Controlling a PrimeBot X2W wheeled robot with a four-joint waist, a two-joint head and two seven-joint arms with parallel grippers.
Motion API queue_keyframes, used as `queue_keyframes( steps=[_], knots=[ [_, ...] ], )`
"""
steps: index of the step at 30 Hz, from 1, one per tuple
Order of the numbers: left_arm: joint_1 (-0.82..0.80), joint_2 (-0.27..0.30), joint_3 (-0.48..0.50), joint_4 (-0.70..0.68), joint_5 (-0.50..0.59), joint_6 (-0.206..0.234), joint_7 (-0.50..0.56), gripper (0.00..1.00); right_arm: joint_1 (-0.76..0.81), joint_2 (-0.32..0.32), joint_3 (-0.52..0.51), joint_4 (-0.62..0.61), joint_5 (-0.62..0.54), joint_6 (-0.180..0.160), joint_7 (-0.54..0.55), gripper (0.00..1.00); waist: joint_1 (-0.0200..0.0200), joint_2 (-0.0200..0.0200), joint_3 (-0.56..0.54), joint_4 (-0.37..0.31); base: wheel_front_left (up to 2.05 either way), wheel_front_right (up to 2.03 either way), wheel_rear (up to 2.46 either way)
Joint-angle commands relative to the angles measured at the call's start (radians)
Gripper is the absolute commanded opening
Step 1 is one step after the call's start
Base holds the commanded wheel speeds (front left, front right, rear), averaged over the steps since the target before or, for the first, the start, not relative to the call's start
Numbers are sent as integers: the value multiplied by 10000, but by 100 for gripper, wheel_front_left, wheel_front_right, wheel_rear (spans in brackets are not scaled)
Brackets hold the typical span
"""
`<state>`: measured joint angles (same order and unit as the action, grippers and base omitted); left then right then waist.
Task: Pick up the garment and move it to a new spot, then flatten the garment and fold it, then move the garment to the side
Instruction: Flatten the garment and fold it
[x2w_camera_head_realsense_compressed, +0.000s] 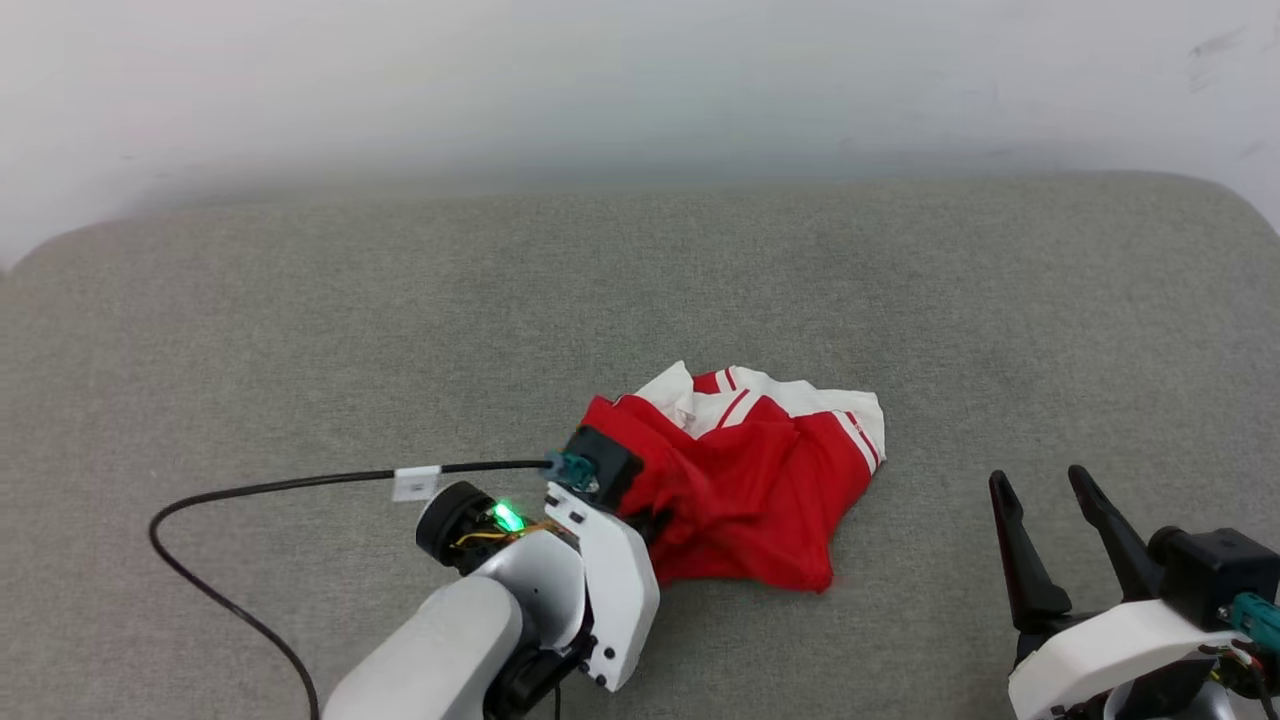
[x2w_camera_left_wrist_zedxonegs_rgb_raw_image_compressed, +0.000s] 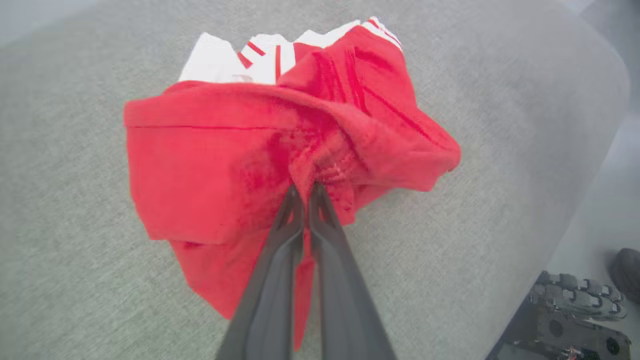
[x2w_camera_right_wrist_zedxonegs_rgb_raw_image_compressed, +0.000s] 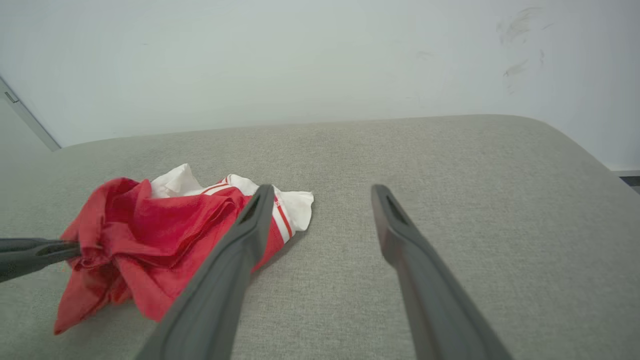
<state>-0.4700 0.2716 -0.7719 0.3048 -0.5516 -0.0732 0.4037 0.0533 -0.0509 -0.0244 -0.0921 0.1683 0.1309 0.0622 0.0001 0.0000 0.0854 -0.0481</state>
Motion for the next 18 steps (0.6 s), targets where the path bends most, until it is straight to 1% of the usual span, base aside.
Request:
queue_keyframes(
  steps=[1,3,4,9,13,16,18],
  knots=[
    [264,101,331,-351,-77,324,-401,0,115,9,-27,12,61,-3,58,100,-1,0,-173,156,0,0,0],
    [570,264,721,-777,-214,722,-758,0,169,9,-78,-7,51,-3,48,100,-1,0,-289,298,0,0,0],
    [570,264,721,-777,-214,722,-758,0,169,9,-78,-7,51,-3,48,100,-1,0,-289,298,0,0,0],
    [1714,902,1934,-1653,-662,1890,-1344,0,283,9,-119,-99,47,-3,125,100,-1,0,-489,615,0,0,0],
    [3070,1412,2891,-1894,-1293,2771,-1533,0,297,9,-110,-146,47,-3,154,100,-1,0,-578,743,0,0,0],
    [4166,1600,3420,-1868,-1803,3232,-1553,0,326,9,-129,-175,50,-3,153,100,-1,0,-610,804,0,0,0],
    [4809,1588,3651,-1744,-2190,3373,-1528,0,350,9,-141,-195,36,-3,163,100,-1,0,-630,825,0,0,0]
  ],
)
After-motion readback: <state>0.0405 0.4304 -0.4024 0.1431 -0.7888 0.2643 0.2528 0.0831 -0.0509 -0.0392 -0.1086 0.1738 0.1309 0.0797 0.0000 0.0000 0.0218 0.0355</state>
